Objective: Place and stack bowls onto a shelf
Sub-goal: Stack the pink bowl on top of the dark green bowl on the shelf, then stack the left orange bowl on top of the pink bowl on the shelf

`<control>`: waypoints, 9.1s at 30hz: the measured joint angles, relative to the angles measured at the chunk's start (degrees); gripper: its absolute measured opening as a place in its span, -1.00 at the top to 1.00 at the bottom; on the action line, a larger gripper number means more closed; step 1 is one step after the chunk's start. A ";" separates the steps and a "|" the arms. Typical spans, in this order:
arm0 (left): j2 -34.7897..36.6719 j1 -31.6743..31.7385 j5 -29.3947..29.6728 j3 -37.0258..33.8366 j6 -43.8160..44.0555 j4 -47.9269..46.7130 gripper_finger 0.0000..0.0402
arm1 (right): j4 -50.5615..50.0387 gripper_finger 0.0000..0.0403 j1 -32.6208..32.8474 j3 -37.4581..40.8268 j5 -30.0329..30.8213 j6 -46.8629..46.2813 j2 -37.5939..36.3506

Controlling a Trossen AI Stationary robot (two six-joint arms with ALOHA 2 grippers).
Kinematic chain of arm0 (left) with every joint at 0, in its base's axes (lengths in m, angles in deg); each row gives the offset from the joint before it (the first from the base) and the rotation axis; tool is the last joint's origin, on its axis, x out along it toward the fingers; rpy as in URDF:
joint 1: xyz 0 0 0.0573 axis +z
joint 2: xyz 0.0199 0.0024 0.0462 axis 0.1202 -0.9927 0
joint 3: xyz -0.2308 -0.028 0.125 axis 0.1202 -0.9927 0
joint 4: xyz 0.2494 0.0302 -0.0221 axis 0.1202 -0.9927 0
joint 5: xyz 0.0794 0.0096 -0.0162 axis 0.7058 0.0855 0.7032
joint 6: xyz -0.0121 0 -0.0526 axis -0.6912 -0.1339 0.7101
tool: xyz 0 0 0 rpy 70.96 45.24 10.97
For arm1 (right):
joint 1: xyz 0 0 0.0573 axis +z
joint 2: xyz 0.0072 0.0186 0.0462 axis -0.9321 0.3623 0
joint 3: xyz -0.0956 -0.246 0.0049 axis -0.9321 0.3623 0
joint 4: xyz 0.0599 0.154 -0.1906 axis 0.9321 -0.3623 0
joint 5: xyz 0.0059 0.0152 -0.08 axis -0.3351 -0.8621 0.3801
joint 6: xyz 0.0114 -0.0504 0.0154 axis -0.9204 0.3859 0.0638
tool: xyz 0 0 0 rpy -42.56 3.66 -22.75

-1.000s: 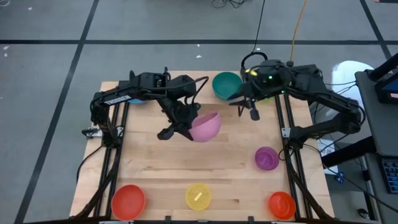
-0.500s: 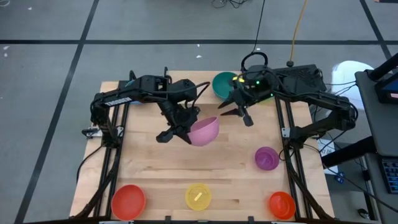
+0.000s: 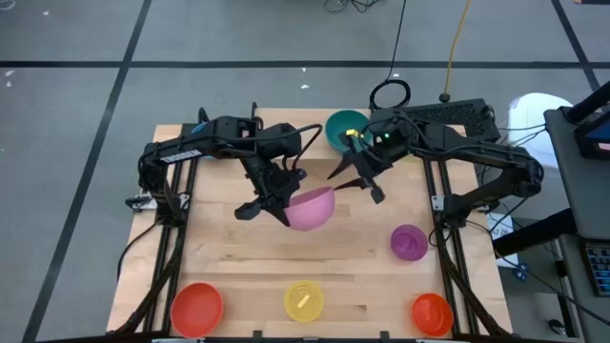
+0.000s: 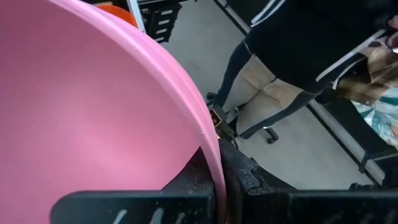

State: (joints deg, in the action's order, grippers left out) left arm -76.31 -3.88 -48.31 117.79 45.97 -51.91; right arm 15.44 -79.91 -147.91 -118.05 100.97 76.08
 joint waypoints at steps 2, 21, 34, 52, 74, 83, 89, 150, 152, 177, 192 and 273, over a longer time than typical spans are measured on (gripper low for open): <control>0.00 0.04 -0.44 -0.02 -0.79 -0.09 0.98 | 0.28 0.38 0.00 0.00 -2.90 0.28 0.58; 0.00 1.21 -0.75 -0.11 -6.49 -1.08 0.98 | 5.74 0.38 -0.03 -0.03 -18.03 0.83 3.62; 0.00 1.62 -0.83 -0.17 -8.22 -2.49 0.98 | 8.52 0.80 -0.74 -0.04 -25.50 3.37 6.47; 0.26 2.03 1.63 0.07 -4.84 -0.75 0.56 | 5.60 1.00 -1.38 0.11 -26.04 6.77 6.58; 3.08 2.23 22.49 0.00 -9.54 11.25 0.28 | 1.13 0.99 -4.79 -0.04 -14.21 6.44 6.03; 7.92 2.21 33.20 0.00 -11.19 15.46 0.28 | -2.94 0.99 -7.26 0.00 -1.39 7.13 5.07; 10.08 2.16 40.71 0.04 -8.07 13.76 0.28 | -4.24 1.00 -9.02 -0.39 15.24 4.21 2.86; 10.78 3.50 51.08 0.00 7.39 -5.34 0.28 | -10.63 0.46 -16.76 1.75 25.12 4.50 1.45; 10.78 3.50 51.23 0.00 10.20 -9.47 0.28 | -9.85 0.46 -16.44 1.75 26.37 4.58 -0.44; 16.08 -6.29 52.58 -18.32 64.44 -11.59 0.28 | -3.96 0.48 -14.87 1.73 27.73 4.08 -21.02; 16.35 -30.62 43.51 -36.31 124.11 -11.49 0.28 | -3.89 0.48 -14.87 1.70 27.73 0.98 -24.37; 37.55 -36.91 58.40 -68.87 117.76 16.01 0.97 | 6.00 0.48 -14.87 1.68 27.44 -6.35 -22.80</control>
State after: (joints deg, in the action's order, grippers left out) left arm -38.76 -40.78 10.09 48.92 163.73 -35.90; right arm 21.44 -94.78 -146.22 -90.61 94.61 53.29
